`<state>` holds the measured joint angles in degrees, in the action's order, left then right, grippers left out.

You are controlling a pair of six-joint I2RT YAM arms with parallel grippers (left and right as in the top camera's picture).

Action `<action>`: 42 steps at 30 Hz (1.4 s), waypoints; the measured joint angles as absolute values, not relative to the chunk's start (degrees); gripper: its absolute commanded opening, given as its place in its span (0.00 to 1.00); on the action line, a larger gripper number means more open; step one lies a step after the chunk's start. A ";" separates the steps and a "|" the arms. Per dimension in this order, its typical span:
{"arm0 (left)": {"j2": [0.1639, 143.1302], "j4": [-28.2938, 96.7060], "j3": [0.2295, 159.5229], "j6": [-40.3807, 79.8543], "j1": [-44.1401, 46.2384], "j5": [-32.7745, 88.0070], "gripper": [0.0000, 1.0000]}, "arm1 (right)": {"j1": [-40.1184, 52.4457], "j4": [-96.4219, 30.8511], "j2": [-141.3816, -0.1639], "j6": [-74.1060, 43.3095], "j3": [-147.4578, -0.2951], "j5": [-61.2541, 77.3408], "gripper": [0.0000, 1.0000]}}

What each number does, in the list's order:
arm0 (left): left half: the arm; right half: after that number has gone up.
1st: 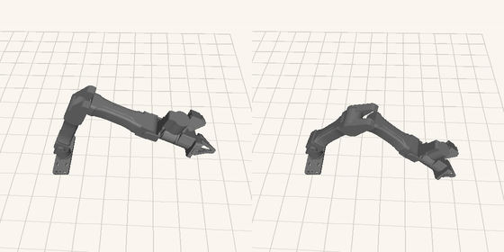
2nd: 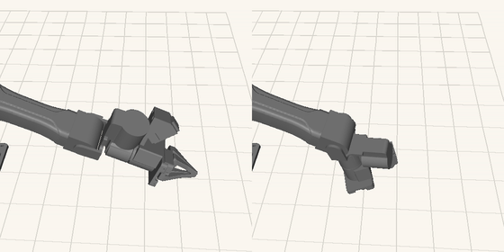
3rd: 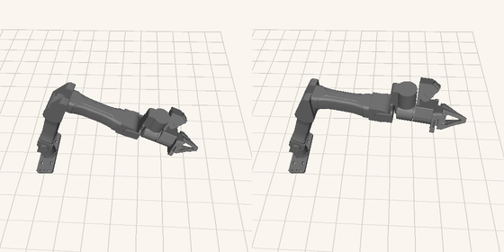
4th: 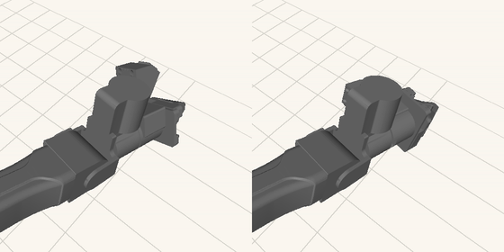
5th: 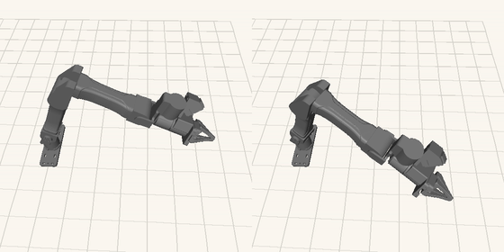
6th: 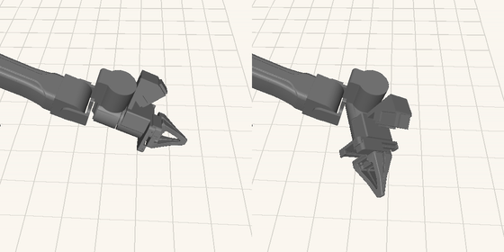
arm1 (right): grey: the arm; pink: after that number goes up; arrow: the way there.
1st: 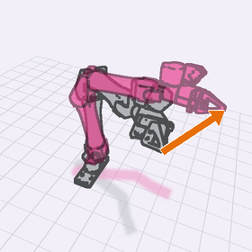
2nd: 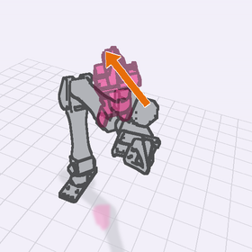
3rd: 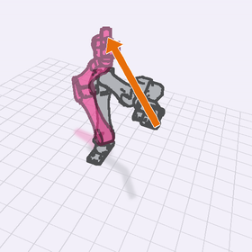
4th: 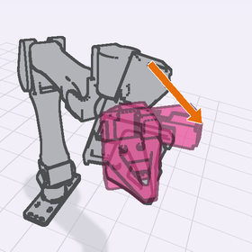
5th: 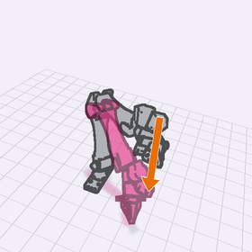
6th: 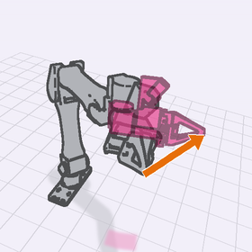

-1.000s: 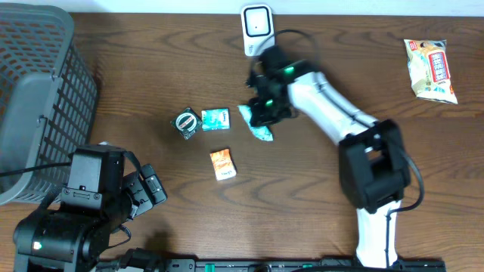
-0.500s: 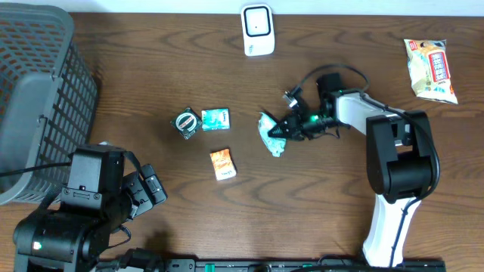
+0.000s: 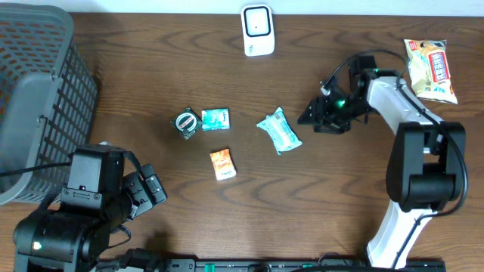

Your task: Scan the item barcode

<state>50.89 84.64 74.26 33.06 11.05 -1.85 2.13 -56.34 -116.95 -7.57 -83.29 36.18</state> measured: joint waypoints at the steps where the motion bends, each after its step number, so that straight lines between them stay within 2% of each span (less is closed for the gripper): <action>1: 50.89 84.66 74.26 33.06 11.05 -1.85 0.98 | 2.46 -57.10 -116.09 -7.31 -83.85 35.40 0.36; 2: 50.89 84.66 74.26 33.06 11.05 -1.85 0.97 | 3.03 -57.45 -115.04 -6.96 -84.29 34.52 0.28; 4: 50.89 84.68 74.26 33.06 11.03 -1.85 0.97 | 4.69 -57.69 -113.30 -6.79 -84.71 33.43 0.19; 12: 50.89 84.66 74.26 33.06 11.03 -1.85 0.98 | 15.00 -55.20 -112.60 -7.31 -84.79 27.62 0.13; 15: 50.89 84.66 74.26 33.06 11.05 -1.85 0.98 | 18.98 -55.16 -113.08 -9.47 -84.79 23.53 0.17; 21: 50.89 84.66 74.26 33.06 11.03 -1.85 0.97 | 23.33 -54.74 -113.99 -11.73 -83.53 19.03 0.17; 23: 50.89 84.66 74.26 33.06 11.05 -1.85 0.98 | 23.44 -54.02 -113.99 -12.01 -82.61 18.35 0.18; 27: 50.89 84.66 74.26 33.06 11.05 -1.83 0.97 | 22.74 -52.97 -113.99 -13.63 -80.12 16.88 0.12; 31: 50.89 84.66 74.26 33.06 11.05 -1.83 0.97 | 21.96 -53.34 -113.99 -16.80 -78.74 12.75 0.17; 37: 50.89 84.68 74.26 33.06 11.05 -1.83 0.98 | 19.07 -57.91 -113.99 -18.79 -79.48 7.49 0.16; 41: 50.89 84.68 74.26 33.06 11.05 -1.83 0.97 | 15.20 -64.51 -114.34 -19.29 -84.33 5.61 0.23; 42: 50.89 84.66 74.26 33.06 11.05 -1.83 0.98 | 14.20 -65.87 -114.37 -19.31 -86.04 5.23 0.28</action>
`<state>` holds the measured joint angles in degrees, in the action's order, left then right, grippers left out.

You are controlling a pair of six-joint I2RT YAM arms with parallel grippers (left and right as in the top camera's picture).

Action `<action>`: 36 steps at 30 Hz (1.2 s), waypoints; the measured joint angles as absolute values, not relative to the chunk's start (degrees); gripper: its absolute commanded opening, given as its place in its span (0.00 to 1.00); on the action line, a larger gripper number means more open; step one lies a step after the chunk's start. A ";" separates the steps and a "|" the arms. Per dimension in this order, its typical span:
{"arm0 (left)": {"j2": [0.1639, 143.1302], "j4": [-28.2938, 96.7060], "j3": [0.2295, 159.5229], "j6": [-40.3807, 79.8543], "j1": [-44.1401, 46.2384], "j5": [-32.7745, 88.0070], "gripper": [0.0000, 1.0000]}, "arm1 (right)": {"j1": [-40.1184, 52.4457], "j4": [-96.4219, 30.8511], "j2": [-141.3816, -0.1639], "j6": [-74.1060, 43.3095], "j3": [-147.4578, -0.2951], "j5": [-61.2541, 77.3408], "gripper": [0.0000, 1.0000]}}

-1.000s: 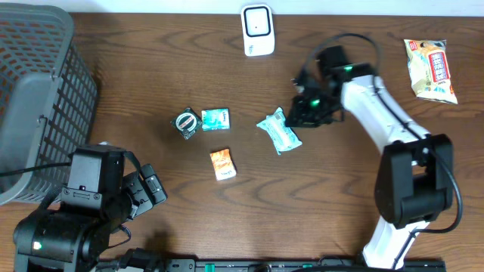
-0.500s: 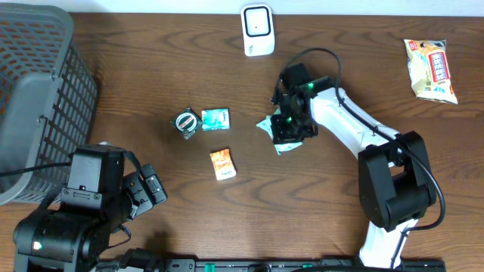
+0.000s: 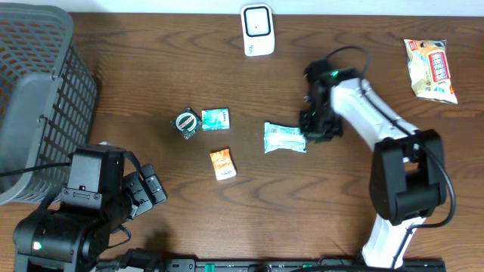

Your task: Scan the item barcode

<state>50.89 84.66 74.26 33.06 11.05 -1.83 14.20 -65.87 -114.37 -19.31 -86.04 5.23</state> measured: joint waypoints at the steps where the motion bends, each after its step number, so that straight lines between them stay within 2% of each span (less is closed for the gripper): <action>1: 50.89 84.66 74.26 33.06 11.03 -1.83 0.97 | 13.41 -66.85 -114.37 -19.20 -87.64 5.15 0.33; 3: 50.89 84.66 74.26 33.06 11.03 -1.85 0.98 | 12.47 -68.18 -114.37 -18.13 -90.15 5.58 0.42; 10: 50.89 84.66 74.26 33.06 11.03 -1.85 0.98 | 13.15 -68.18 -114.37 -11.90 -91.64 12.29 0.42; 13: 50.89 84.66 74.26 33.06 11.03 -1.85 0.98 | 14.24 -67.18 -114.37 -10.90 -91.64 13.56 0.46; 14: 50.89 84.66 74.26 33.06 11.05 -1.85 0.98 | 14.68 -66.52 -114.37 -10.63 -91.64 13.61 0.53; 15: 50.89 84.66 74.26 33.06 11.05 -1.85 0.98 | 15.18 -65.84 -114.37 -10.37 -91.64 13.58 0.66; 16: 50.89 84.66 74.26 33.06 11.03 -1.85 0.97 | 15.70 -65.21 -114.37 -10.52 -91.61 13.28 0.84; 17: 50.89 84.66 74.26 33.06 11.05 -1.85 0.97 | 15.99 -64.75 -114.37 -11.20 -91.57 12.84 0.92; 18: 50.89 84.66 74.26 33.06 11.03 -1.83 0.98 | 16.23 -64.25 -114.37 -11.53 -91.50 12.27 0.96; 21: 50.89 84.66 74.26 33.06 11.03 -1.85 0.97 | 16.47 -61.95 -114.37 -14.44 -90.85 9.96 0.92; 25: 50.89 84.66 74.26 33.06 11.03 -1.85 0.98 | 16.36 -58.94 -114.37 -16.47 -88.77 8.93 0.63; 26: 50.89 84.68 74.26 33.06 11.05 -1.83 0.98 | 16.45 -58.41 -114.37 -16.91 -88.27 9.30 0.61; 28: 50.89 84.68 74.26 33.06 11.03 -1.83 0.98 | 16.51 -57.82 -114.37 -16.95 -87.42 9.85 0.64; 30: 50.89 84.66 74.26 33.06 11.05 -1.85 0.98 | 16.64 -57.76 -114.37 -17.17 -86.74 9.82 0.83; 31: 50.89 84.68 74.26 33.06 11.03 -1.85 0.97 | 16.80 -57.76 -114.37 -16.95 -86.37 9.45 0.87; 36: 50.89 84.66 74.26 33.06 11.05 -1.85 0.98 | 17.82 -57.95 -114.37 -18.87 -84.58 7.11 0.99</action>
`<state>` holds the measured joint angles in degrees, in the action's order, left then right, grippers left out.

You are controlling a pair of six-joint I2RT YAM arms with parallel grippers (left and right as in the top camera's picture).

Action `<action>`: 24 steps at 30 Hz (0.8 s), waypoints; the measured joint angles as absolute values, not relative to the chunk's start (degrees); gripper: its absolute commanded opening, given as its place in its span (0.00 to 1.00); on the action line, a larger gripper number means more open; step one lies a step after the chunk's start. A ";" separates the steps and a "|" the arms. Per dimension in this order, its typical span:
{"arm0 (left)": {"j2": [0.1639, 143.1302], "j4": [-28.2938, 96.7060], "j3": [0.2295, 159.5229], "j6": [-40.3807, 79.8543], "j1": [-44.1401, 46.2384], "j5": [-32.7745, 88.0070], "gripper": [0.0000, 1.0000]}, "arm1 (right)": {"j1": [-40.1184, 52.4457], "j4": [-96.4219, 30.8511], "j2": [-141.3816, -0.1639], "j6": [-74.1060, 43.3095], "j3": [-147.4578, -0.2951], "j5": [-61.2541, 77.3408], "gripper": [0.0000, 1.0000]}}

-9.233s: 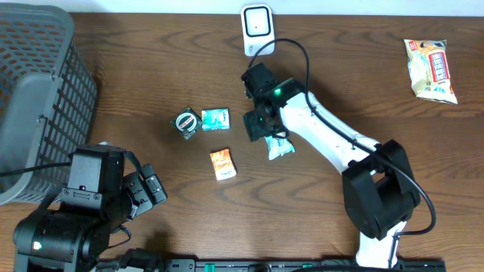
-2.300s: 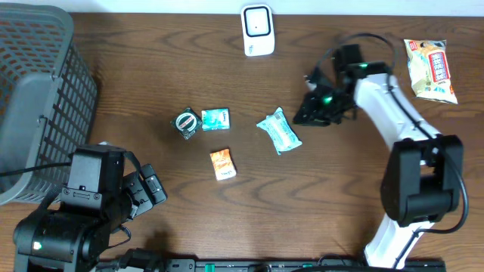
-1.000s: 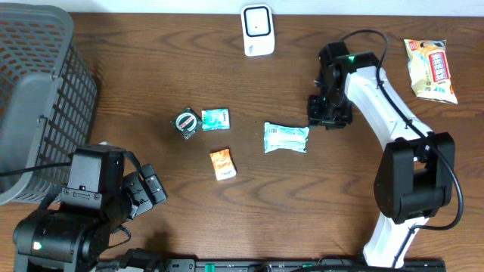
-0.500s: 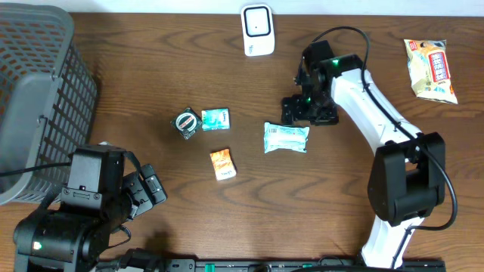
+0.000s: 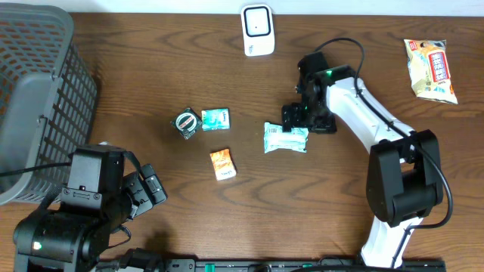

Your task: Scan the item barcode

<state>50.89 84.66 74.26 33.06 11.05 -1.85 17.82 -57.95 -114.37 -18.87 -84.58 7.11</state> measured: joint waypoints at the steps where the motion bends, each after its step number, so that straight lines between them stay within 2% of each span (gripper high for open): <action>1: 50.89 84.66 74.26 33.06 11.03 -1.83 0.97 | 17.80 -57.95 -114.37 -19.09 -84.36 6.72 0.99; 14: 50.89 84.64 74.26 33.06 11.03 -1.85 0.98 | 16.82 -53.28 -114.37 -17.67 -81.14 9.34 0.99; 24: 50.89 84.68 74.26 33.06 11.05 -1.83 0.98 | 9.08 -42.72 -113.86 -13.23 -73.43 25.43 0.78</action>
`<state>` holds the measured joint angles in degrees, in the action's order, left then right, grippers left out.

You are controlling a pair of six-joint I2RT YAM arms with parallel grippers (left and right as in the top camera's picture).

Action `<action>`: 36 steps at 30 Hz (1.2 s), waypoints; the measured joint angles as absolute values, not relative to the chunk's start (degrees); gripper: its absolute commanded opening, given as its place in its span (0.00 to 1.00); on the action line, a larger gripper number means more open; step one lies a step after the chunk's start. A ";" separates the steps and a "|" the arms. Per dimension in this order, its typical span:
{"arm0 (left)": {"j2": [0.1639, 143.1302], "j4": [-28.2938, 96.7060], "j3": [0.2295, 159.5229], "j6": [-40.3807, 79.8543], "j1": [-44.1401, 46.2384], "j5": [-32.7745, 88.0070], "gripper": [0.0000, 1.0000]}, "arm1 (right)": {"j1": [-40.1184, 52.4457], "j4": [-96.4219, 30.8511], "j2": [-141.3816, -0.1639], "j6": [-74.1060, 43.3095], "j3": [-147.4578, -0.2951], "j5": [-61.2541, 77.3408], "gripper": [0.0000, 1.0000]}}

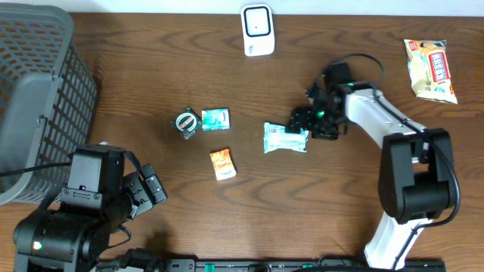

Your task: Scan the item barcode

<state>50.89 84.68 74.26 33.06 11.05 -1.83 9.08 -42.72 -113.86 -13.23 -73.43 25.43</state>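
Observation:
The white barcode scanner [257,30] stands at the table's far edge, centre. A white-and-teal packet [284,138] lies flat mid-table, its long side running left to right. My right gripper [304,127] is low at the packet's right end, fingers pointing left and spread, touching or nearly touching that end. My left gripper [151,189] rests at the near left, far from every item; its jaws are too dark to read.
A round tin [187,122], a small teal packet [215,119] and an orange packet [222,164] lie left of centre. A yellow snack bag [431,70] sits at the far right. A grey mesh basket [38,91] fills the far left corner.
My right gripper has shifted from the packet's upper right corner to its right end, and the forearm has swung right. The packet lies where it was.
At first the packet lay slanted mid-table with my right gripper well to its right. Later it lay level, slightly nearer me, with the gripper at its right end. The gripper then stood over its upper right corner, and now is back at the right end.

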 measured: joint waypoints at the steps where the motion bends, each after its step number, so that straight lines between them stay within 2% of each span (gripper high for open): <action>1: 50.89 84.66 74.26 33.06 11.03 -1.83 0.98 | 8.38 -42.04 -113.75 -13.02 -72.84 26.63 0.77; 10: 50.89 84.66 74.26 33.06 11.05 -1.85 0.97 | 6.87 -35.57 -112.31 -12.38 -67.46 34.76 0.75; 15: 50.89 84.68 74.26 33.06 11.05 -1.83 0.98 | 7.68 -34.35 -112.20 -13.21 -66.32 35.11 0.55; 16: 50.89 84.66 74.26 33.06 11.03 -1.85 0.97 | 7.81 -34.37 -112.20 -13.58 -66.17 34.61 0.54; 18: 50.89 84.68 74.26 33.06 11.05 -1.83 0.98 | 7.86 -34.39 -112.22 -13.85 -66.04 33.82 0.40; 19: 50.89 84.66 74.26 33.06 11.05 -1.83 0.98 | 7.90 -34.41 -112.22 -13.98 -65.98 33.19 0.18; 20: 50.89 84.68 74.26 33.06 11.03 -1.83 0.97 | 7.94 -34.41 -112.22 -14.17 -65.87 32.62 0.04; 21: 50.89 84.68 74.26 33.06 11.03 -1.83 0.98 | 8.14 -34.39 -112.27 -14.55 -65.73 31.97 0.01; 29: 50.89 84.66 74.26 33.06 11.03 -1.85 0.98 | 8.69 -34.24 -112.33 -14.74 -65.67 31.68 0.01; 36: 50.89 84.66 74.26 33.06 11.03 -1.83 0.97 | 8.16 -34.50 -112.86 -8.56 -65.34 40.42 0.01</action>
<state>50.89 84.66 74.26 33.06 11.03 -1.83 8.16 -34.50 -112.86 -8.56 -65.34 40.42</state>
